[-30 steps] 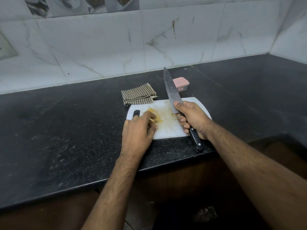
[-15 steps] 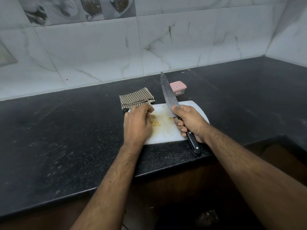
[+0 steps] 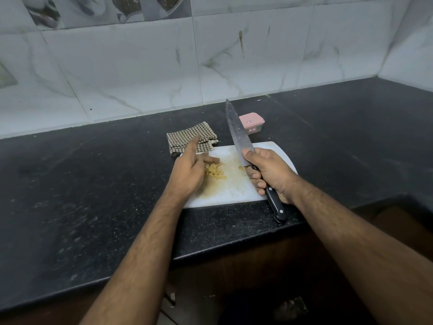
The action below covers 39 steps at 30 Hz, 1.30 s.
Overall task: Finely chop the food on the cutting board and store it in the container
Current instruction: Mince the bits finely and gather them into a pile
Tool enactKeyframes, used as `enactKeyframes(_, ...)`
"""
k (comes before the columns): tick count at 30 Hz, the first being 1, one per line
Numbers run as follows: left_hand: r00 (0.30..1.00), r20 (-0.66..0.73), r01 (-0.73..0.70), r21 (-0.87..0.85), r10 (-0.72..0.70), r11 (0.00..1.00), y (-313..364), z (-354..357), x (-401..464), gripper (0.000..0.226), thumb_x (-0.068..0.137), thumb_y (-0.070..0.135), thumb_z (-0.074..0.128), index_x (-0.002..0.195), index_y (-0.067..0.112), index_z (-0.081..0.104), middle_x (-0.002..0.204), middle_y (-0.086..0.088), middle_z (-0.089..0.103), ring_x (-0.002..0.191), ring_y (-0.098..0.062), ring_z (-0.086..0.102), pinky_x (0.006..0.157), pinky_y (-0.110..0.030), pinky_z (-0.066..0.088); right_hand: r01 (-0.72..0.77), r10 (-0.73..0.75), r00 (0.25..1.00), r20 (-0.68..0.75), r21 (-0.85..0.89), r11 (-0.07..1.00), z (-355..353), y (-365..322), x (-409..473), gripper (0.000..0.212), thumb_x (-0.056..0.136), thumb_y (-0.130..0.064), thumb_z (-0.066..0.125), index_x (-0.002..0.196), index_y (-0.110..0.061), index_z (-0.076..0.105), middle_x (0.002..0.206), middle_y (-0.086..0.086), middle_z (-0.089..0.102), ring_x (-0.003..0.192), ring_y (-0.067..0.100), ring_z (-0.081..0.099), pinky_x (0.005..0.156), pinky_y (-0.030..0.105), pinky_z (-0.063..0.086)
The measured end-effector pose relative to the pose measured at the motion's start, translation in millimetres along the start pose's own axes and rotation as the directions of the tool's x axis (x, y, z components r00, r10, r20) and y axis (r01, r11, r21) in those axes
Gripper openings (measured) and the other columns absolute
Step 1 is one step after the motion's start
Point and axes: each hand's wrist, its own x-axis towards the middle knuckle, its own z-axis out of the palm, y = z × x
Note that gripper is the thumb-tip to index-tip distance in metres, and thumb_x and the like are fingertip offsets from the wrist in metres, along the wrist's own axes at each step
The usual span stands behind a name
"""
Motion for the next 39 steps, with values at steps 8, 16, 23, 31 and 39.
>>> enactKeyframes(8,0.982,0.188,-0.018,-0.014,0.021,1.0,-1,3,0,0.064,0.099,0.019,0.04,0.161,0.029,0.028,0.133,0.031,0.062,0.135,-0.006,0.05,0.117,-0.032,0.034,0.011,-0.011,1.0,-0.014,-0.001,1.0,2,1,-2,0.022,0.105,-0.036,0.049,0.095,-0.017,0.05,0.056,-0.001,0.039,0.038,0.009,0.029,0.034,0.02,0.031)
enactKeyframes(16,0.982,0.135,-0.117,-0.095,0.13,0.988,3,2,-4,0.058,0.092,0.024,0.034,0.15,0.022,0.035,0.097,0.01,0.079,0.106,-0.009,0.068,0.098,-0.032,0.047,0.006,-0.006,1.0,-0.023,0.003,1.0,1,2,0,0.022,0.105,-0.037,0.049,0.101,-0.016,0.05,0.055,-0.002,0.039,0.037,0.009,0.03,0.034,0.02,0.031)
enactKeyframes(23,0.96,0.146,-0.25,0.065,0.239,0.966,9,2,-12,0.057,0.092,0.023,0.038,0.148,0.021,0.043,0.122,0.008,0.073,0.113,-0.003,0.066,0.1,-0.031,0.05,0.019,-0.017,0.999,-0.049,0.058,0.998,1,4,1,0.021,0.105,-0.037,0.049,0.101,-0.016,0.048,0.055,-0.002,0.038,0.037,0.009,0.029,0.034,0.02,0.03)
enactKeyframes(31,0.936,0.142,-0.346,0.212,0.322,0.914,13,5,-12,0.045,0.081,0.023,0.038,0.122,0.015,0.054,0.091,0.01,0.076,0.09,-0.012,0.067,0.088,-0.045,0.053,0.031,-0.021,0.996,-0.092,0.109,0.994,1,1,-1,0.022,0.106,-0.036,0.048,0.092,-0.019,0.046,0.055,-0.002,0.038,0.037,0.008,0.03,0.034,0.02,0.03)
enactKeyframes(39,0.91,0.128,-0.414,0.309,0.394,0.856,18,13,-15,0.04,0.085,0.017,0.044,0.122,0.012,0.058,0.105,0.005,0.074,0.1,-0.016,0.066,0.092,-0.045,0.052,0.071,-0.032,0.984,-0.174,0.222,0.972,-3,1,0,0.025,0.106,-0.039,0.047,0.088,-0.022,0.048,0.057,-0.003,0.038,0.039,0.008,0.028,0.034,0.02,0.028)
